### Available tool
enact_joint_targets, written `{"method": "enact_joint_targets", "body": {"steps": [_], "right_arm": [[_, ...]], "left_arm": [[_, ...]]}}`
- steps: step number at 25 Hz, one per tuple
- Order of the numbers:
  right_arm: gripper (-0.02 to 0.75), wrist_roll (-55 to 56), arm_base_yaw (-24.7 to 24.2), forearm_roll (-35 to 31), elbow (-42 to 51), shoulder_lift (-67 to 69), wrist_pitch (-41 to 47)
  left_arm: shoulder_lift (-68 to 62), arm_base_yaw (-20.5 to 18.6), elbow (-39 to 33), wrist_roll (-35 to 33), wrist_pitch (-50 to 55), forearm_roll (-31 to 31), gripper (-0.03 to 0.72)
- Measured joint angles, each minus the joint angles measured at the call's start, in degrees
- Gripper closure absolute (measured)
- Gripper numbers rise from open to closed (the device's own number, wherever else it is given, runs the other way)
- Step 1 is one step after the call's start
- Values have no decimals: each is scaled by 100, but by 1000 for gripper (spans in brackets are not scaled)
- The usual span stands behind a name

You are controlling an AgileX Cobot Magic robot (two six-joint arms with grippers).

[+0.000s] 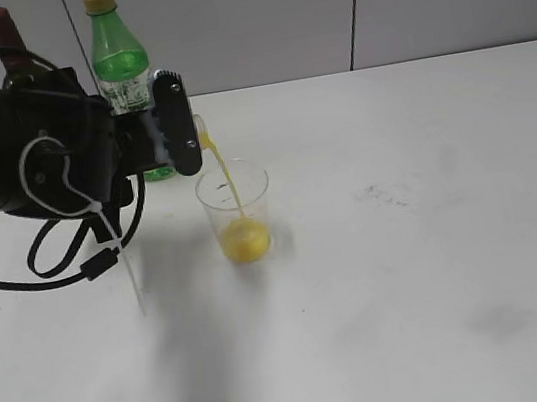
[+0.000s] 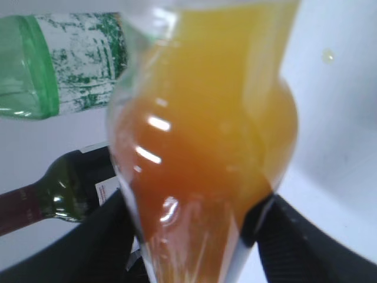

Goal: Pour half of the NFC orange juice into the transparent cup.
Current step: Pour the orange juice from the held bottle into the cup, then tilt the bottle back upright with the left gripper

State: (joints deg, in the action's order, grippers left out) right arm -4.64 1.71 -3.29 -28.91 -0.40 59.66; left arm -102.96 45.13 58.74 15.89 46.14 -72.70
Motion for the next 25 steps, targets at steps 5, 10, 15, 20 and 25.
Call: {"method": "enact_joint_targets", "body": {"steps": [5, 10, 15, 20, 25], "right_arm": [[148, 0, 0, 0, 0, 0, 0], [148, 0, 0, 0, 0, 0, 0], [148, 0, 0, 0, 0, 0, 0], [148, 0, 0, 0, 0, 0, 0], [148, 0, 0, 0, 0, 0, 0]], "left_arm": [[0, 0, 0, 0, 46, -121, 216], [0, 0, 0, 0, 61, -184, 216], [0, 41, 0, 0, 88, -407, 216], [0, 62, 0, 0, 95, -442, 216], [0, 62, 0, 0, 146, -448, 216]]}}
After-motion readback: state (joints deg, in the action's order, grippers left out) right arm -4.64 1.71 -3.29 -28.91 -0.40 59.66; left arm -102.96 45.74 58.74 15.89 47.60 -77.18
